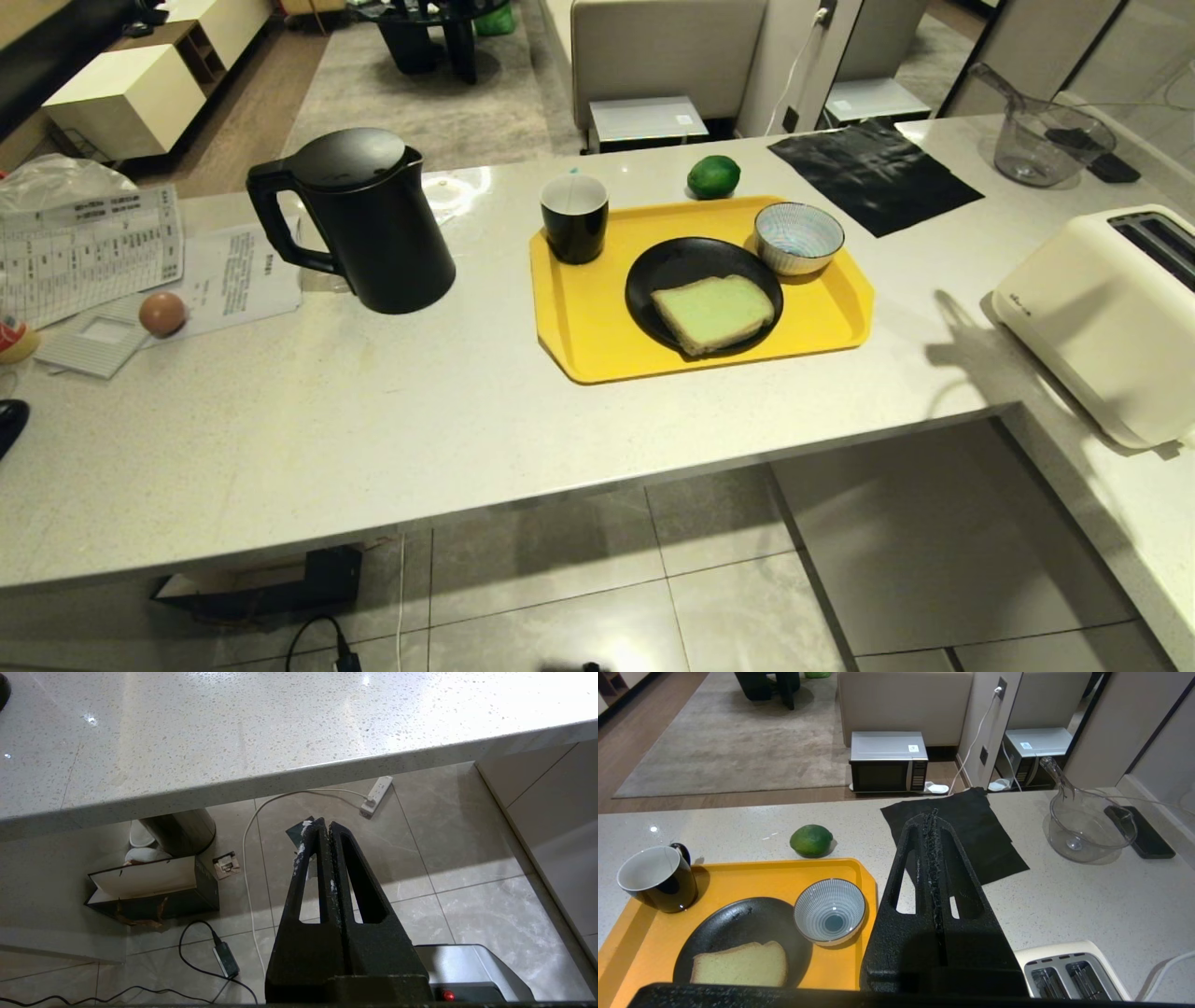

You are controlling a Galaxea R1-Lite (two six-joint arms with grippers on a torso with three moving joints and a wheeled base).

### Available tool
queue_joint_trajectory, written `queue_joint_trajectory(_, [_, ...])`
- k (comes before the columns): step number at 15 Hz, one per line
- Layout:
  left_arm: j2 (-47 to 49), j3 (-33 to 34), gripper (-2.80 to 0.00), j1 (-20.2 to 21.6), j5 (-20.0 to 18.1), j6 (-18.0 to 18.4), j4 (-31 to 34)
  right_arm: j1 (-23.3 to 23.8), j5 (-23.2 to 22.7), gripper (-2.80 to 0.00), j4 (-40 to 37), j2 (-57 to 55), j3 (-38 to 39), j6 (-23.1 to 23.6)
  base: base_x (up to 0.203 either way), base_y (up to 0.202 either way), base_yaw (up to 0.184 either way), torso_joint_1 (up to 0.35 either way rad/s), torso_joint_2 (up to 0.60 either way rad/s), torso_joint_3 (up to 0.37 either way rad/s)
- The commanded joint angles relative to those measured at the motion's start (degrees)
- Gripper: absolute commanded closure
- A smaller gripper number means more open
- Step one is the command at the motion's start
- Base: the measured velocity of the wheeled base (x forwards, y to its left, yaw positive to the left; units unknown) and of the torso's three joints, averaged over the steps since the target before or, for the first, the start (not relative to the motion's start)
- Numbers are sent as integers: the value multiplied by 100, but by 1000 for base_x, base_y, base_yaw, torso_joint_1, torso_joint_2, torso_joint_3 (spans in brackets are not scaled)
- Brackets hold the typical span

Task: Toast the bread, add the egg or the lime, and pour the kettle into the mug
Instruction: Pick up the egg

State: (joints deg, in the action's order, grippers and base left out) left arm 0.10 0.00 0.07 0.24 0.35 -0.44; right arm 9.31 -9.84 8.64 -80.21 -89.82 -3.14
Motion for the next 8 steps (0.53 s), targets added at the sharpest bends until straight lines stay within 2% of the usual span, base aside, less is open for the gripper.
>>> queue_joint_trajectory(1, [-1,0,0,1,2,0,-1,0,-9,0,6,-3,0,-2,0,0,0,0,0,0])
queue_joint_trajectory(8, [-1,0,0,1,2,0,-9,0,-151,0,-29,85,18,-2,0,0,0,0,0,0])
